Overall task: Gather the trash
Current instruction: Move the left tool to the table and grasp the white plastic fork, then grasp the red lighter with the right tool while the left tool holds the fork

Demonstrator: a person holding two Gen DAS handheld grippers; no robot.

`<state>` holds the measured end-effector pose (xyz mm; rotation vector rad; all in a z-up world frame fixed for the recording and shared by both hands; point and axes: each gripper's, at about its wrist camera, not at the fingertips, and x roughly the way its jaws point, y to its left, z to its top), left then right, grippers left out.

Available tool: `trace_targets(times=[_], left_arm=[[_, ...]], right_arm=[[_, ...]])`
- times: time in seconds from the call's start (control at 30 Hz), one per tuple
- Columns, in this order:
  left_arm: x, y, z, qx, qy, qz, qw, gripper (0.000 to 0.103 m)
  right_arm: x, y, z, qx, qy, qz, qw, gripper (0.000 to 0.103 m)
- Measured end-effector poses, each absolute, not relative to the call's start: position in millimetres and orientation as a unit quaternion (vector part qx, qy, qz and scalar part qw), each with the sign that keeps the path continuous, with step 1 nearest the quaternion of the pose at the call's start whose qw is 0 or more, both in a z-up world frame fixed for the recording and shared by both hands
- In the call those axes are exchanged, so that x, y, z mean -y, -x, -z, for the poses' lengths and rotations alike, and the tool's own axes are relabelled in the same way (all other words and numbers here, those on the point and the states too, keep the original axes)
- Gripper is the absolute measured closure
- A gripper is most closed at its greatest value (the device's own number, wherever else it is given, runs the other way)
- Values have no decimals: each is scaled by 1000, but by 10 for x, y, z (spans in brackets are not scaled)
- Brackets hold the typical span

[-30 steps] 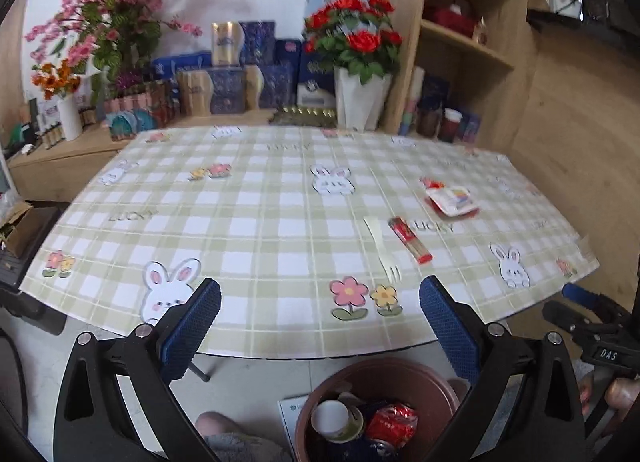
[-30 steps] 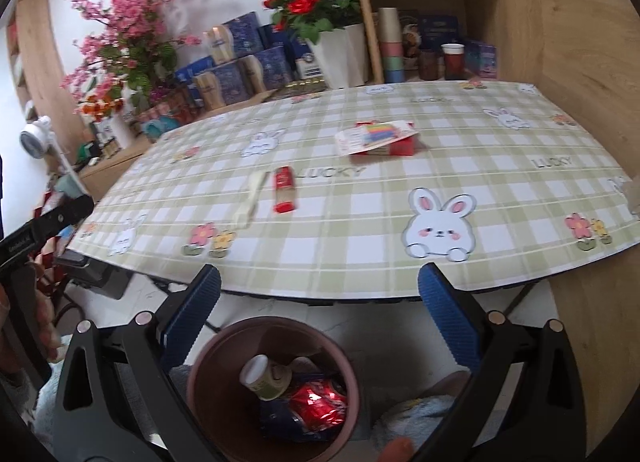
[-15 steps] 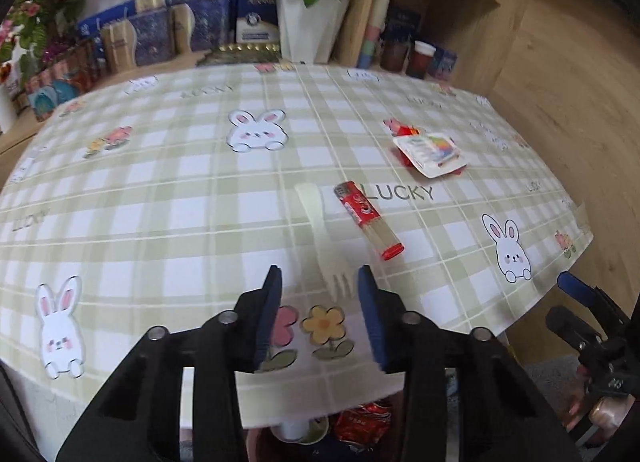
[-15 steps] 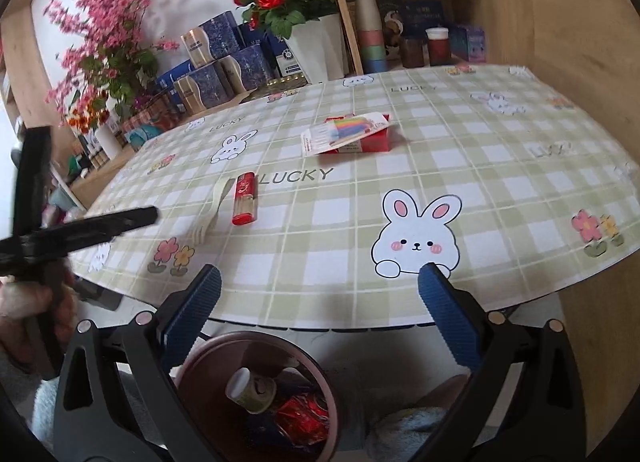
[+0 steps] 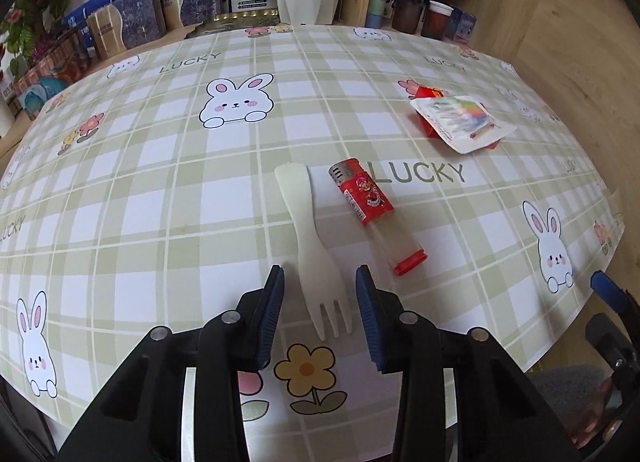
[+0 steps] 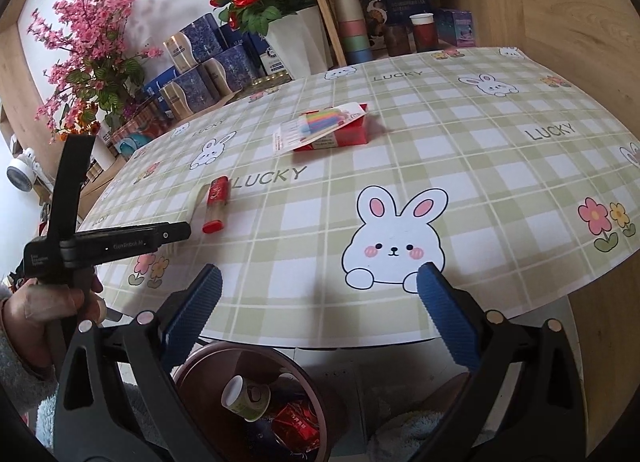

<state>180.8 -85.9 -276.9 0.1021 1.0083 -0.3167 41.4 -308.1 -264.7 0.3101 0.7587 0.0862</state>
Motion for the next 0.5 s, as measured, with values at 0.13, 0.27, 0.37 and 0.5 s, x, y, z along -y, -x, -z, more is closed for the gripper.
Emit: trace_targets(times=[0.13, 0.27, 0.37, 0.5], left_arm=[[889, -1799, 2777, -472, -64, 152, 866, 72], [736, -1774, 2685, -468, -25, 166, 868, 82], [545, -1695, 2600, -459, -4, 162, 874, 82], [274, -1617, 2539, -454, 30, 151, 878, 82]], right_arm=[[3051, -430, 2665, -373, -148, -45, 915, 7], [2981, -488, 2688, -380, -141, -56, 912, 9], [2888, -591, 2699, -387, -133, -69, 910, 13], [2722, -811, 2675, -391, -126, -91, 907, 19]])
